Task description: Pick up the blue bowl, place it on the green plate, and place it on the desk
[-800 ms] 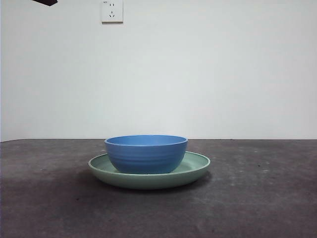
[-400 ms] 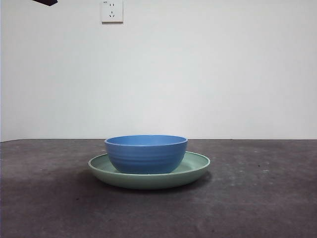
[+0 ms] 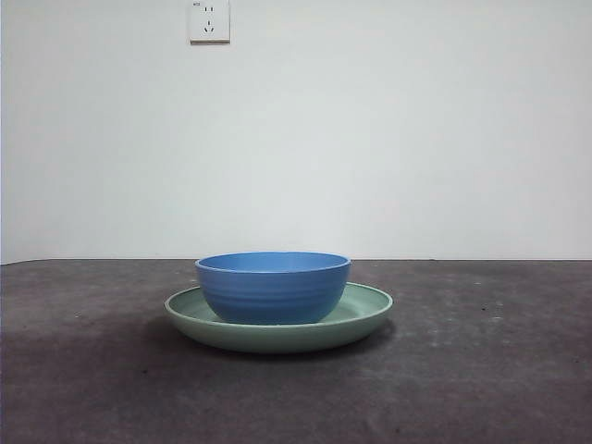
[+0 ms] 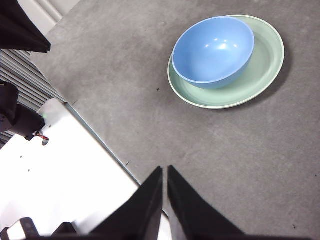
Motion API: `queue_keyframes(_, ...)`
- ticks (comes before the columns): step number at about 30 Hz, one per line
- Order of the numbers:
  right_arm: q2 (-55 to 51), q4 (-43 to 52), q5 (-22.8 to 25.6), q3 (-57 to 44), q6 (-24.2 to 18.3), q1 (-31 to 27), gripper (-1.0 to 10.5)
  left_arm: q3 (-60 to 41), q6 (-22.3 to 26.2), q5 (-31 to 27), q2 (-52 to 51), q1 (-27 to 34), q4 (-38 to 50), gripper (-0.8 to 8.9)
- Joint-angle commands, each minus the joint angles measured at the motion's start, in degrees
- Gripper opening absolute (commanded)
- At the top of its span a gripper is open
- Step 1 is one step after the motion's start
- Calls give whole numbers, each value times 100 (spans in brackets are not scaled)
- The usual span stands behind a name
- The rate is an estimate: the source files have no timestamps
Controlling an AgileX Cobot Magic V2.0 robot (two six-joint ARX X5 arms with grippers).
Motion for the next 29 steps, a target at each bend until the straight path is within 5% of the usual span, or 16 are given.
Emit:
queue_keyframes(1, 17, 37, -9, 111, -72, 35, 9, 55, 70, 9, 31, -26, 33, 10)
queue_keyframes(21, 17, 37, -9, 111, -72, 35, 9, 55, 70, 9, 2, -24, 35, 10)
queue_keyframes(29, 17, 37, -7, 111, -72, 35, 9, -9, 376, -645, -717, 831, 1537, 9)
